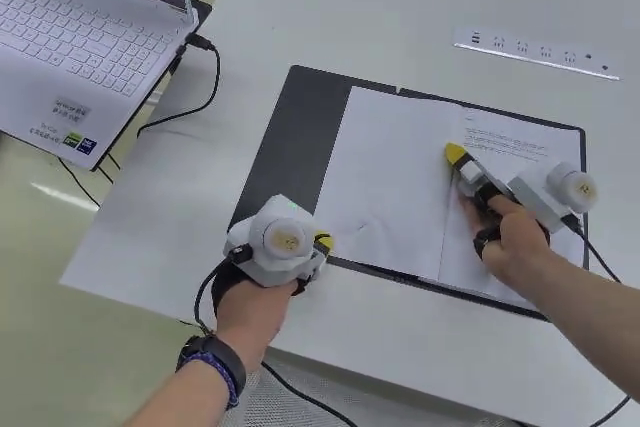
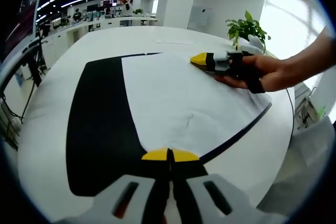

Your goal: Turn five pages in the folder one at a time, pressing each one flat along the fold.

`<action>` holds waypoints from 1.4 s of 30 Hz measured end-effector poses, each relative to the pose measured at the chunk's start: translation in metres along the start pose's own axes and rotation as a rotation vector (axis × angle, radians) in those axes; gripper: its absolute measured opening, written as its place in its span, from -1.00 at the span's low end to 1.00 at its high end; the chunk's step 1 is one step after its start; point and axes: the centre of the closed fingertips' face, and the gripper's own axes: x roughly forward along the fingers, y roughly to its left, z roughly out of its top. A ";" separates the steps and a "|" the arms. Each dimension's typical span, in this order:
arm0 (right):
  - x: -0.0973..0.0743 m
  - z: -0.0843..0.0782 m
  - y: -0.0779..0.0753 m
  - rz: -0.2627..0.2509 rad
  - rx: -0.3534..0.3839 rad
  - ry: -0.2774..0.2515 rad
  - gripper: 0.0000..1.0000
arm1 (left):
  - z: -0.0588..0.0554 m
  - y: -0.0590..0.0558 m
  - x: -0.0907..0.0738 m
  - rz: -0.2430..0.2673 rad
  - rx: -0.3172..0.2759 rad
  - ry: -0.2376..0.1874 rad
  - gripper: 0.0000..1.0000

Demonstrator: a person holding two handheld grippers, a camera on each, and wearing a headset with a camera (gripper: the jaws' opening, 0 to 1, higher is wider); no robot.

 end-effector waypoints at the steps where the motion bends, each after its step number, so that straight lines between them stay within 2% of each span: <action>1: -0.003 -0.002 0.002 0.000 -0.005 0.000 -1.00 | 0.000 0.000 0.000 -0.001 0.001 0.001 -1.00; 5: -0.011 -0.011 0.003 0.005 -0.011 0.016 -1.00 | 0.000 0.000 0.001 -0.002 0.002 -0.001 -1.00; 13: -0.029 -0.020 0.002 -0.002 0.019 0.006 -1.00 | 0.000 -0.001 0.000 0.006 0.018 -0.007 -1.00; 16: -0.029 -0.020 -0.005 0.002 0.021 0.013 -1.00 | 0.000 -0.001 0.000 0.003 0.023 -0.015 -1.00; 19: -0.038 -0.032 -0.001 0.014 0.014 0.040 -1.00 | 0.000 -0.001 0.000 0.000 0.023 -0.010 -1.00; 24: -0.046 -0.040 -0.006 0.015 0.024 0.039 -1.00 | 0.000 -0.001 0.000 0.001 0.029 -0.014 -1.00; 30: -0.060 -0.057 -0.001 0.029 0.006 0.066 -1.00 | -0.001 -0.001 -0.001 0.003 0.033 -0.013 -1.00; 42: -0.082 -0.076 0.004 0.040 0.005 0.088 -1.00 | -0.002 -0.002 -0.001 0.006 0.041 0.007 -1.00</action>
